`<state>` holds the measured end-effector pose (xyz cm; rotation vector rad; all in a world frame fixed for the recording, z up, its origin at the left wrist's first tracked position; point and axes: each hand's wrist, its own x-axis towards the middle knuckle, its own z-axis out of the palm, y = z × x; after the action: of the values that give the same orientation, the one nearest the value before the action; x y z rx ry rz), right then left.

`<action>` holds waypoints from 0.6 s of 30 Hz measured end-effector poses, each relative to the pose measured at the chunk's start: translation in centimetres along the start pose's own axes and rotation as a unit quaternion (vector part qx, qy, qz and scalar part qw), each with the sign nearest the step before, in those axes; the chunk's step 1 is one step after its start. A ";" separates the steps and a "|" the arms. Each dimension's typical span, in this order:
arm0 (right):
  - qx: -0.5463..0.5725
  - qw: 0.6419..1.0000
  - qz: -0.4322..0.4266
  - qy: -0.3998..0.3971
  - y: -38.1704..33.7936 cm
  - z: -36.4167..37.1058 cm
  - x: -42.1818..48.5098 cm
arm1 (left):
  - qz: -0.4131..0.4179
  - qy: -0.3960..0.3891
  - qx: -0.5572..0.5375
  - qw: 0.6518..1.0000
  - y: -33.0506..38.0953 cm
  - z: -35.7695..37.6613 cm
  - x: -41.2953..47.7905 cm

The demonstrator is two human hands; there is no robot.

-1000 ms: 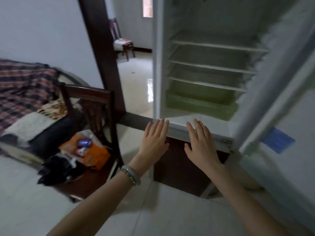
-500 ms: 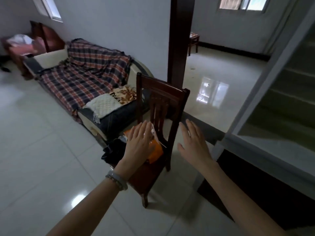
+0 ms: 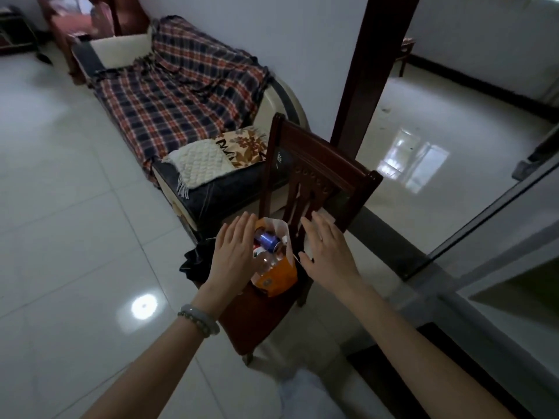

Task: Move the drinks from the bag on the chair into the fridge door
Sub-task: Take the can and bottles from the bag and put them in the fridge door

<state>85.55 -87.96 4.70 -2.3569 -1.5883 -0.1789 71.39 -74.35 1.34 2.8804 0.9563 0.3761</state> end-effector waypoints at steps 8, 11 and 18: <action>0.030 0.997 -0.050 -0.047 5.7 3.8 7.0 | -0.088 -0.027 0.030 0.995 0.3 4.3 6.0; 0.046 0.995 -0.062 -0.057 7.1 5.3 8.6 | -0.100 -0.042 0.044 0.993 0.3 6.1 7.4; 0.078 0.989 -0.080 -0.099 8.7 9.5 11.4 | -0.116 -0.068 0.042 0.990 -1.0 9.0 9.5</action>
<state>97.42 -77.95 -2.84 -2.1835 -1.8128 0.1470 80.52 -67.86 -5.59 2.7796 1.2918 0.1200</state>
